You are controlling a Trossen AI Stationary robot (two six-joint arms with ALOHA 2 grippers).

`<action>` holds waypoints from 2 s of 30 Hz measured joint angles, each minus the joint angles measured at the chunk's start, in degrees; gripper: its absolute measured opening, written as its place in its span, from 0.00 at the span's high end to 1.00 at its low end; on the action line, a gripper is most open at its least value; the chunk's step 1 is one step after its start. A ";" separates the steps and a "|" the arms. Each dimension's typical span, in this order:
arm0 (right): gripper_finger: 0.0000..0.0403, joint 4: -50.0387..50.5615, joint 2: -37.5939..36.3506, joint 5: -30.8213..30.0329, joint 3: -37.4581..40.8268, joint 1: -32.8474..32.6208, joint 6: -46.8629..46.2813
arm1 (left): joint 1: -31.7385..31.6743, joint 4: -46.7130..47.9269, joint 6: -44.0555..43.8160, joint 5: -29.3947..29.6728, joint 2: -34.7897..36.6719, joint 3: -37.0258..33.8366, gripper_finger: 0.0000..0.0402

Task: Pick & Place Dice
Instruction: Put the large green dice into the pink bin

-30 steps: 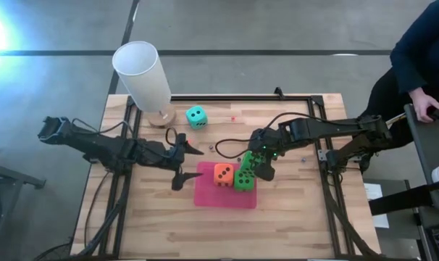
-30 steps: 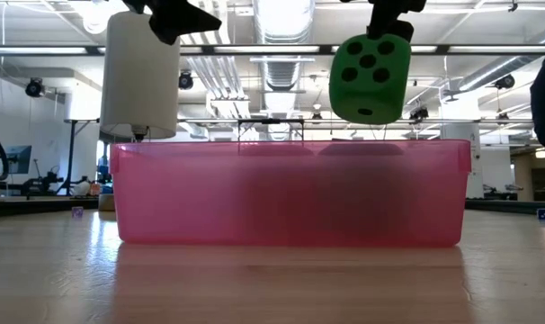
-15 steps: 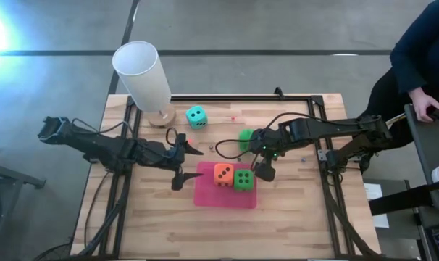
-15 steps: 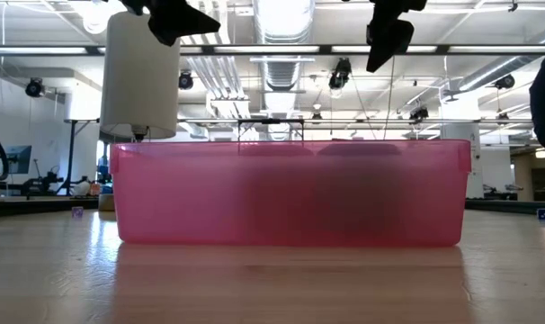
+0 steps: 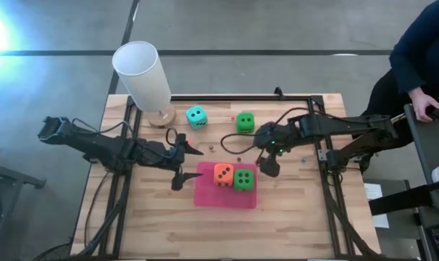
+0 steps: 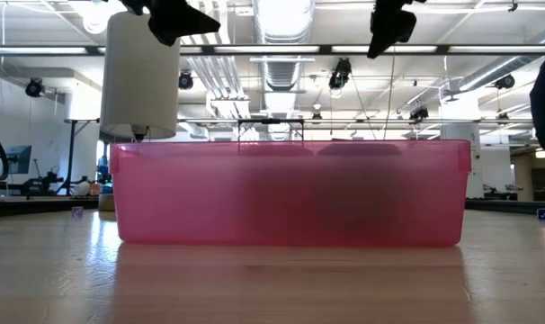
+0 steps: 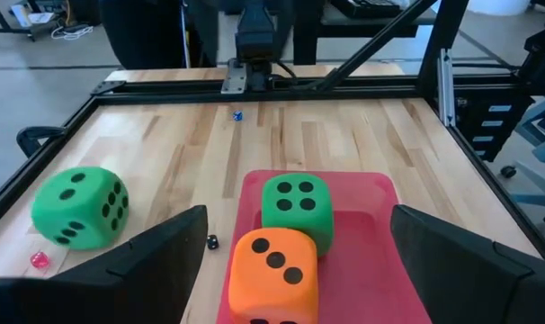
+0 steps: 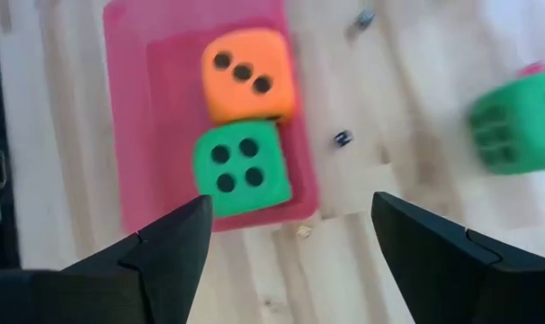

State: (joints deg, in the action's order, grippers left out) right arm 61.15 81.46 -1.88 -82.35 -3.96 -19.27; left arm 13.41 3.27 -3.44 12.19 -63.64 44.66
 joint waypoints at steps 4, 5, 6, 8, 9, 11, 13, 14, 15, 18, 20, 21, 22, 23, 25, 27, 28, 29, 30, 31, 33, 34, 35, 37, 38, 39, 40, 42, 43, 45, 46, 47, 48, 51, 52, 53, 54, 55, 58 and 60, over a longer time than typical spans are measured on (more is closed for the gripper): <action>0.26 -0.82 -1.94 -6.63 0.00 0.28 0.15 | 0.00 0.40 -0.14 0.00 0.00 0.00 0.11; 0.26 -0.73 -2.33 -7.17 0.00 0.46 -0.86 | 0.00 0.59 -0.15 0.00 0.00 0.00 0.11; 0.26 -0.63 -2.71 -7.10 0.00 0.61 -2.09 | 0.00 0.66 -0.15 0.00 0.00 0.00 0.11; 0.27 -0.63 -3.26 -7.10 0.00 0.70 -2.92 | 0.00 0.99 -0.15 0.00 0.00 0.00 0.11; 0.27 -0.71 -3.31 -7.08 0.00 0.69 -2.54 | 0.00 1.03 -0.15 0.01 0.02 0.00 0.11; 0.27 -1.73 -3.11 -6.90 0.00 0.65 -2.81 | 0.00 1.06 -0.14 0.01 0.00 0.00 0.11; 0.27 -2.97 -2.76 -6.90 0.00 0.59 -3.08 | 0.00 1.07 -0.13 0.02 0.00 0.00 0.12; 0.27 -3.22 -2.56 -6.92 0.00 0.59 -3.10 | 0.00 1.08 -0.13 0.01 0.00 0.00 0.12; 0.27 -3.43 -2.28 -6.91 0.00 0.61 -3.13 | 0.00 1.11 -0.13 0.02 0.00 0.00 0.12; 0.27 -3.20 -1.13 -6.56 0.00 1.26 -3.12 | 0.00 1.29 -0.12 0.02 0.00 0.00 0.13; 0.27 -3.07 -0.58 -4.33 0.02 2.43 -3.21 | 0.00 1.28 -0.13 0.01 0.00 0.00 0.13; 0.27 -3.05 -0.47 -2.58 0.02 3.35 -3.07 | 0.00 1.27 -0.13 0.02 0.00 0.00 0.13; 0.27 -3.11 -0.35 -1.09 0.02 4.29 -2.81 | 0.00 1.29 -0.13 0.02 0.00 0.00 0.14; 0.27 -3.14 -0.34 -0.01 0.02 5.26 -2.17 | 0.00 1.29 -0.23 0.01 0.00 0.00 0.14; 0.27 -3.10 -0.25 0.56 0.02 6.99 0.82 | 0.00 1.27 -1.67 0.00 0.00 0.00 0.14; 0.27 -3.07 -0.23 0.65 0.04 8.53 4.31 | -0.04 1.27 -3.38 0.04 0.00 0.00 0.13; 0.27 -3.07 -0.23 0.89 0.04 9.39 6.21 | -0.09 1.26 -4.17 0.28 0.00 0.00 0.13; 0.27 -3.03 -0.25 1.73 0.04 10.40 7.92 | -0.20 1.25 -4.79 0.48 0.00 0.00 0.13; 0.27 -3.02 -0.25 3.37 0.10 11.68 10.08 | -0.34 1.25 -5.68 0.69 0.00 0.00 0.13; 0.27 -3.08 -0.19 5.52 0.32 12.99 12.33 | -0.52 1.25 -6.77 0.92 0.00 0.00 0.13; 0.27 -3.37 0.36 9.13 1.09 15.72 17.15 | -1.06 1.25 -9.94 1.70 0.00 0.00 0.12; 0.27 -3.70 0.78 9.64 1.50 16.94 20.17 | -1.36 1.22 -11.66 2.14 0.00 0.00 0.12; 0.27 -4.07 1.19 9.61 2.03 18.12 23.56 | -1.70 1.19 -13.15 2.60 0.00 0.00 0.12; 0.27 -5.12 2.05 9.58 3.02 20.66 29.81 | -2.41 1.18 -14.65 3.50 0.00 0.00 0.13; 0.27 -6.09 2.47 9.87 3.32 21.95 32.15 | -2.85 1.13 -14.93 4.12 0.00 0.00 0.13; 0.27 -6.97 3.06 10.59 3.50 23.33 34.04 | -3.32 1.01 -15.25 5.26 0.00 0.00 0.13; 0.27 -7.46 3.79 11.67 3.52 24.76 35.78 | -3.95 0.89 -16.01 6.92 0.00 0.00 0.14; 0.27 -8.38 5.48 14.75 3.56 27.67 38.93 | -5.57 0.81 -18.22 11.95 0.00 0.00 0.14; 0.27 -8.81 6.29 16.22 3.61 28.97 40.10 | -6.47 0.81 -19.16 14.35 0.00 0.00 0.14; 0.27 -9.84 7.76 17.91 3.63 31.29 41.56 | -8.22 0.82 -19.02 17.09 0.00 0.00 0.13; 0.27 -10.07 8.38 18.36 3.63 32.26 42.25 | -9.18 0.82 -18.18 17.42 0.00 0.00 0.13; 0.27 -10.10 8.98 18.45 3.63 33.15 42.89 | -10.08 0.82 -17.50 17.43 0.00 0.00 0.13; 0.27 -10.22 9.57 18.48 3.63 33.86 43.61 | -10.92 0.83 -17.00 17.41 0.02 0.00 0.12; 0.27 -10.28 10.90 18.43 3.63 35.21 45.57 | -13.81 0.83 -16.50 17.42 0.00 0.00 0.12; 0.27 -10.35 11.14 18.43 3.63 35.34 46.15 | -14.61 0.83 -16.50 17.47 0.01 0.00 0.12; 0.27 -10.40 11.35 18.44 3.61 35.39 46.43 | -15.27 0.83 -16.49 17.49 0.00 0.00 0.12; 0.27 -10.45 11.53 18.45 3.58 35.38 46.49 | -15.83 0.83 -16.22 17.49 0.00 0.00 0.13; 0.27 -10.55 11.83 18.46 3.46 35.37 46.48 | -16.23 0.83 -16.03 17.44 0.00 0.00 0.13; 0.27 -10.96 12.29 18.50 3.17 35.34 46.09 | -17.09 0.85 -15.87 17.42 0.00 0.00 0.14; 0.27 -11.20 12.32 18.47 3.13 35.32 46.01 | -17.29 0.85 -15.87 17.46 0.02 0.00 0.14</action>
State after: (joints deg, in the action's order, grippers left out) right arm 49.95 93.78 16.60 -79.21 31.36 26.74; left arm -3.88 4.12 -19.31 29.65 -63.62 44.66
